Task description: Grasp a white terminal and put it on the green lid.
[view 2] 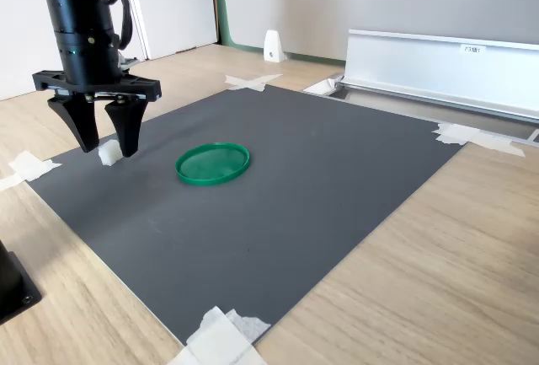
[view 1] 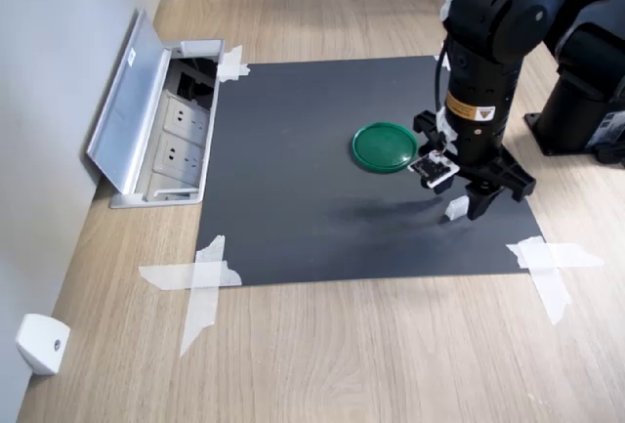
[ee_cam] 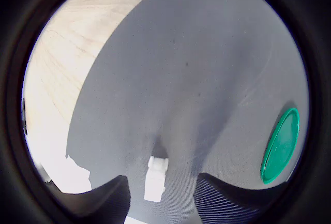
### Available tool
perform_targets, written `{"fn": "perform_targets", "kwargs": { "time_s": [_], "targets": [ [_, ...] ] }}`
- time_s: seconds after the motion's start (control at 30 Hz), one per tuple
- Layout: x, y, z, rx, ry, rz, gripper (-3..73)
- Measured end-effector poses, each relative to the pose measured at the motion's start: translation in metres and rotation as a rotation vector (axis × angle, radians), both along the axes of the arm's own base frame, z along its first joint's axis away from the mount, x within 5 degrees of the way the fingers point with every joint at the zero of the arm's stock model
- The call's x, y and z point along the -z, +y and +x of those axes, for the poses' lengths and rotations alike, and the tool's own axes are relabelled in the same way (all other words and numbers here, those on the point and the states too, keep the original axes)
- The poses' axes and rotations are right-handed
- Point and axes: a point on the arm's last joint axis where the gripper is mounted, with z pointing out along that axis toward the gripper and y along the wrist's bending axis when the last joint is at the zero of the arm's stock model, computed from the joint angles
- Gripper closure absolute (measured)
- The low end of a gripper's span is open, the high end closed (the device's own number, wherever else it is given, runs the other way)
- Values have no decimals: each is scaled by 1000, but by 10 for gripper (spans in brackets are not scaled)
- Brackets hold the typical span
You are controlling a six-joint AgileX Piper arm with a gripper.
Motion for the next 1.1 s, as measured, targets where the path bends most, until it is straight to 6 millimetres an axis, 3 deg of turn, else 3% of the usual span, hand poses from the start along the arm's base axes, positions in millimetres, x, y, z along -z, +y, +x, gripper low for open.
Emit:
{"fn": "perform_targets", "kwargs": {
  "time_s": [0.33, 0.5, 0.83, 1.1],
  "targets": [
    [0, 0, 1, 1, -10, 5, 463],
    [0, 1, 2, 1, -25, 12, 533],
    [0, 1, 3, -3, -32, 9, 592],
    [-25, -7, -6, -26, -62, 13, 597]
  ]
}}
